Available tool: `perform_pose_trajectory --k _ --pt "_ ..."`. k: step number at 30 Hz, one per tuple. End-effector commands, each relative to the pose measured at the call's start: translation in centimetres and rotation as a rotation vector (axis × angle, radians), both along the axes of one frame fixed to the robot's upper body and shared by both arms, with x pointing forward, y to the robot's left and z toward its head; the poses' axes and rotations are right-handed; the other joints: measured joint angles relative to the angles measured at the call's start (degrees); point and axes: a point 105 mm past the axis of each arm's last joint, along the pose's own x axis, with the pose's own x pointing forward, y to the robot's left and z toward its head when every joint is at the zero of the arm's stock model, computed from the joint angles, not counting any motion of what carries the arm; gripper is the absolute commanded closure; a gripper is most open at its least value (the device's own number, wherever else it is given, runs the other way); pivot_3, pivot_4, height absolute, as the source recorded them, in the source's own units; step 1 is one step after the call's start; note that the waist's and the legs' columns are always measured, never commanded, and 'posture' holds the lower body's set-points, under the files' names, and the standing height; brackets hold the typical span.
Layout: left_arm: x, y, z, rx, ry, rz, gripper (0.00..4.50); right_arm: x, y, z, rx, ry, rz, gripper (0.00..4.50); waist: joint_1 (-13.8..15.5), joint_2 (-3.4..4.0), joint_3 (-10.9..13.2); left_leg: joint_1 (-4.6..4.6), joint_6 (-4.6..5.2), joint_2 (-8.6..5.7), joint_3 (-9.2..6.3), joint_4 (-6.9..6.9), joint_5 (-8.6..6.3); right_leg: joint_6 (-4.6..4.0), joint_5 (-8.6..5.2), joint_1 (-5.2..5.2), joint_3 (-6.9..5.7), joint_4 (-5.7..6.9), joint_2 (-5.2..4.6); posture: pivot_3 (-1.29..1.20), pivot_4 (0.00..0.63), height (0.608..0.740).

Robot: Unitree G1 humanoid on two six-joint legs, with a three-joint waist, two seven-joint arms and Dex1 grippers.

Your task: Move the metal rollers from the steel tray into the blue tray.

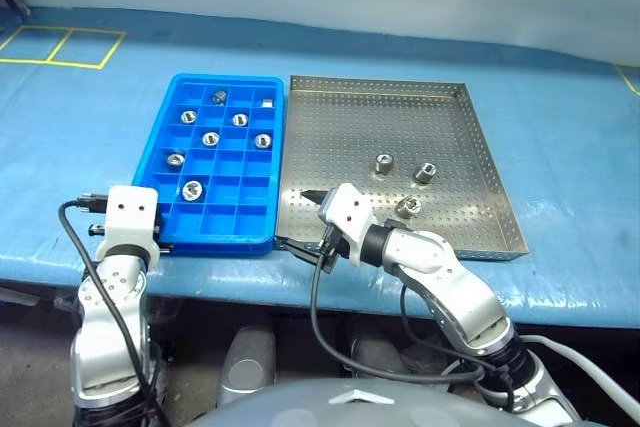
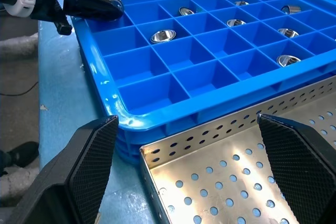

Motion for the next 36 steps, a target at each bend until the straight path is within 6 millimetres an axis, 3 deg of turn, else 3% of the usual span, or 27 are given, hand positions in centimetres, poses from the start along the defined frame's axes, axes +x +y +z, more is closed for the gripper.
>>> perform_pose_trajectory --k 1,6,10,13,17,21,29,36 --pt "-0.7 -0.6 -0.4 -0.033 0.041 -0.003 1.87 -0.2 0.2 1.1 0.025 -0.048 0.010 0.00 -0.1 0.00 0.0 0.00 0.00 0.00 0.01 -0.02 0.00 0.00 0.00 -0.01 0.00 -0.01 -0.01 0.25 0.150 0.740" --pt "0.9 -2.4 1.7 -0.062 -0.039 -0.107 0.33 0.1 -0.3 1.3 0.030 -0.055 -0.023 0.00 0.1 0.00 0.0 0.00 0.00 -0.01 0.02 -0.10 0.00 -0.02 -0.01 -0.02 0.00 -0.09 -0.04 0.24 0.150 0.740" --pt "2.9 -6.0 4.6 -0.127 -0.204 -0.284 0.33 1.3 -1.6 2.2 0.048 -0.077 -0.110 0.00 0.2 -0.14 0.1 -0.05 -0.01 -0.02 0.01 -0.06 0.00 -0.01 -0.01 -0.03 -0.01 -0.11 -0.04 0.21 0.150 0.740" --pt "4.2 -8.3 5.4 -0.141 -0.303 -0.376 0.33 3.3 -3.4 2.5 0.048 -0.074 -0.259 0.00 -0.1 -0.14 0.1 -0.05 -0.01 -0.04 0.07 -0.06 0.00 0.01 0.00 -0.03 0.02 -0.14 -0.09 0.18 0.150 0.740" --pt "4.8 -12.0 5.3 -0.227 -0.382 -0.501 0.33 6.8 -6.3 1.6 0.015 -0.041 -0.529 0.00 -0.9 -0.14 0.1 -0.06 -0.02 -0.02 0.09 -0.13 -0.01 0.00 0.02 -0.08 0.06 -0.13 -0.05 0.16 0.150 0.740" --pt "4.4 -14.9 4.1 -0.280 -0.367 -0.641 0.33 9.8 -7.9 0.7 0.046 0.008 -0.721 0.00 -1.5 -0.12 0.1 -0.06 -0.02 -0.02 0.10 -0.23 -0.01 -0.02 0.02 -0.13 0.09 -0.12 -0.02 0.12 0.150 0.740" --pt "3.1 -16.6 3.0 -0.326 -0.337 -0.780 0.33 13.7 -9.1 -0.9 0.068 0.085 -0.895 0.00 -2.7 0.02 0.2 -0.07 0.01 -0.02 0.16 -0.27 -0.02 -0.01 0.03 -0.17 0.14 -0.12 0.00 0.13 0.150 0.740" --pt "2.1 -16.9 1.7 -0.300 -0.278 -0.847 0.33 15.0 -10.4 -1.7 0.054 0.115 -0.952 0.00 -2.7 0.10 0.2 -0.07 0.03 -0.03 0.15 -0.31 -0.03 -0.01 0.02 -0.18 0.15 -0.12 0.00 0.15 0.150 0.740"
